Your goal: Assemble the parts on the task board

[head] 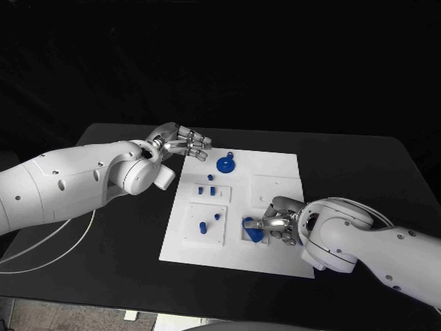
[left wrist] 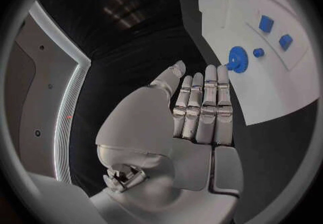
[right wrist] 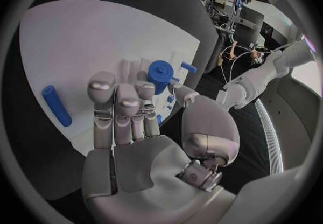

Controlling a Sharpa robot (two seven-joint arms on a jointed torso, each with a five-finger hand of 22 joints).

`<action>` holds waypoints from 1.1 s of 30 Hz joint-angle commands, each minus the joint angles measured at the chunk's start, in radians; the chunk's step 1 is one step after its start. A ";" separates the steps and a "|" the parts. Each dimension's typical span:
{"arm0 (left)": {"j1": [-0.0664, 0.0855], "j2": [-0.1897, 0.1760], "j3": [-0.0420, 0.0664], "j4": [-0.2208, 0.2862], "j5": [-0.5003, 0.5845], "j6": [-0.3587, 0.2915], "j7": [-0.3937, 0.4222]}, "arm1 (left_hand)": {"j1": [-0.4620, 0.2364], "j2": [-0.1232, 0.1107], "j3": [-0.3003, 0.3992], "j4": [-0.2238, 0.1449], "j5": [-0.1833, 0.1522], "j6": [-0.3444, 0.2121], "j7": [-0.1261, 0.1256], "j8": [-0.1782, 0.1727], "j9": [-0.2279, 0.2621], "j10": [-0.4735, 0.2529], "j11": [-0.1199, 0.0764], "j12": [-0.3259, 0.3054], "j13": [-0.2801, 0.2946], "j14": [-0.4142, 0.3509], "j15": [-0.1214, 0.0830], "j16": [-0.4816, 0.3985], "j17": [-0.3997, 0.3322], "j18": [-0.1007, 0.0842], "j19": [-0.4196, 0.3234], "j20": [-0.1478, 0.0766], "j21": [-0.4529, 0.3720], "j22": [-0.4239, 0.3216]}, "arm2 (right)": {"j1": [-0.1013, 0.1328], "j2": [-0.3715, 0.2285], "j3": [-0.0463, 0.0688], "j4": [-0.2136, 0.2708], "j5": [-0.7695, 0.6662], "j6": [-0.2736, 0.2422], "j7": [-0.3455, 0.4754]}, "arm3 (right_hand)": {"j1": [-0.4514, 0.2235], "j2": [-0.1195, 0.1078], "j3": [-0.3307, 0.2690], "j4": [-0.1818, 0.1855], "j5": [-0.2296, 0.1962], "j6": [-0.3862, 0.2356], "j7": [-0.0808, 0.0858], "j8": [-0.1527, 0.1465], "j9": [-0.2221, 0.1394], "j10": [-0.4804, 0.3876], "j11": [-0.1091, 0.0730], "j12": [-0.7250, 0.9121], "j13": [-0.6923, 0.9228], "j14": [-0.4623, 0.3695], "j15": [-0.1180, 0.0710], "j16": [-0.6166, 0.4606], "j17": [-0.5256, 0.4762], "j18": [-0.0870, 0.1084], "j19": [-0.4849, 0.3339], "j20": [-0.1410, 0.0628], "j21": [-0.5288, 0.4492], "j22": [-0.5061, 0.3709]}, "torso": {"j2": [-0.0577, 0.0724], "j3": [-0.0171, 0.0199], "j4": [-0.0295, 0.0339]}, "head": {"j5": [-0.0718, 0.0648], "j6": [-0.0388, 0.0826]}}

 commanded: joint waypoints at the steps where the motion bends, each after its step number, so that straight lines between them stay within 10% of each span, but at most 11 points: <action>1: 0.001 0.001 0.001 0.002 -0.003 0.014 0.000 | -0.007 -0.004 0.000 0.011 0.000 -0.010 0.001 -0.003 0.000 -0.007 0.003 0.004 0.000 -0.008 0.002 -0.004 0.001 0.009 0.007 0.001 -0.006 -0.007 | -0.003 0.003 -0.002 -0.001 -0.015 0.018 -0.028 | 0.028 -0.017 -0.157 0.088 -0.001 -0.003 0.003 0.004 0.001 0.000 -0.004 -0.006 -0.001 0.003 -0.004 -0.007 -0.001 -0.017 0.054 -0.003 -0.005 0.043 | 0.000 -0.0002 -0.0005 | -0.002 0.002; 4: 0.001 0.001 0.001 0.001 -0.003 0.015 -0.002 | -0.007 -0.005 0.000 0.012 0.000 -0.011 0.001 -0.003 0.000 -0.007 0.003 0.004 0.000 -0.008 0.002 -0.004 0.001 0.009 0.008 0.002 -0.006 -0.009 | -0.003 0.004 -0.002 -0.001 -0.016 0.017 -0.027 | 0.129 -0.026 -0.290 0.217 -0.001 -0.005 0.004 0.004 0.001 0.001 -0.004 -0.008 0.002 0.004 -0.004 -0.009 0.001 -0.018 0.055 -0.003 -0.006 0.043 | 0.000 0.0000 -0.0002 | -0.002 0.003; 15: 0.001 -0.001 0.000 0.002 -0.003 0.019 -0.007 | -0.004 -0.008 -0.001 0.020 -0.001 -0.014 0.002 -0.003 0.000 -0.010 0.004 0.004 0.000 -0.011 0.003 -0.004 0.001 0.009 0.010 0.003 -0.006 -0.031 | -0.003 -0.003 -0.002 0.005 -0.015 0.004 -0.015 | 0.105 0.030 -0.446 0.213 -0.001 -0.006 0.005 0.004 0.002 0.004 -0.003 -0.011 0.008 0.006 -0.003 -0.010 0.007 -0.018 0.055 -0.002 0.000 0.045 | 0.000 0.0008 0.0002 | -0.002 0.003; 19: 0.001 -0.002 0.000 0.002 -0.004 0.020 -0.008 | -0.004 -0.009 -0.002 0.021 -0.001 -0.015 0.002 -0.003 0.000 -0.011 0.004 0.004 0.000 -0.012 0.004 -0.004 0.001 0.009 0.011 0.003 -0.006 -0.035 | -0.003 -0.013 -0.002 0.010 -0.006 0.004 0.004 | 0.149 0.173 -0.690 0.115 0.081 -0.006 0.006 0.004 0.002 0.001 -0.001 0.001 0.007 0.007 0.001 -0.008 0.002 -0.012 0.055 0.004 0.002 0.046 | 0.000 0.0006 0.0000 | -0.002 0.003; 33: 0.001 -0.007 0.000 0.003 -0.007 0.023 -0.014 | -0.003 -0.007 -0.001 0.022 -0.001 -0.014 0.002 -0.003 0.000 -0.011 0.004 0.004 0.000 -0.011 0.003 -0.004 0.001 0.009 0.012 0.003 -0.005 -0.038 | -0.003 -0.046 0.003 0.024 0.086 -0.002 0.107 | 0.198 0.140 -0.680 0.046 0.123 -0.009 0.007 0.004 0.002 -0.002 -0.001 0.010 0.007 0.004 -0.002 -0.008 -0.003 -0.009 0.055 0.002 0.000 0.043 | 0.000 0.0014 -0.0004 | -0.002 0.003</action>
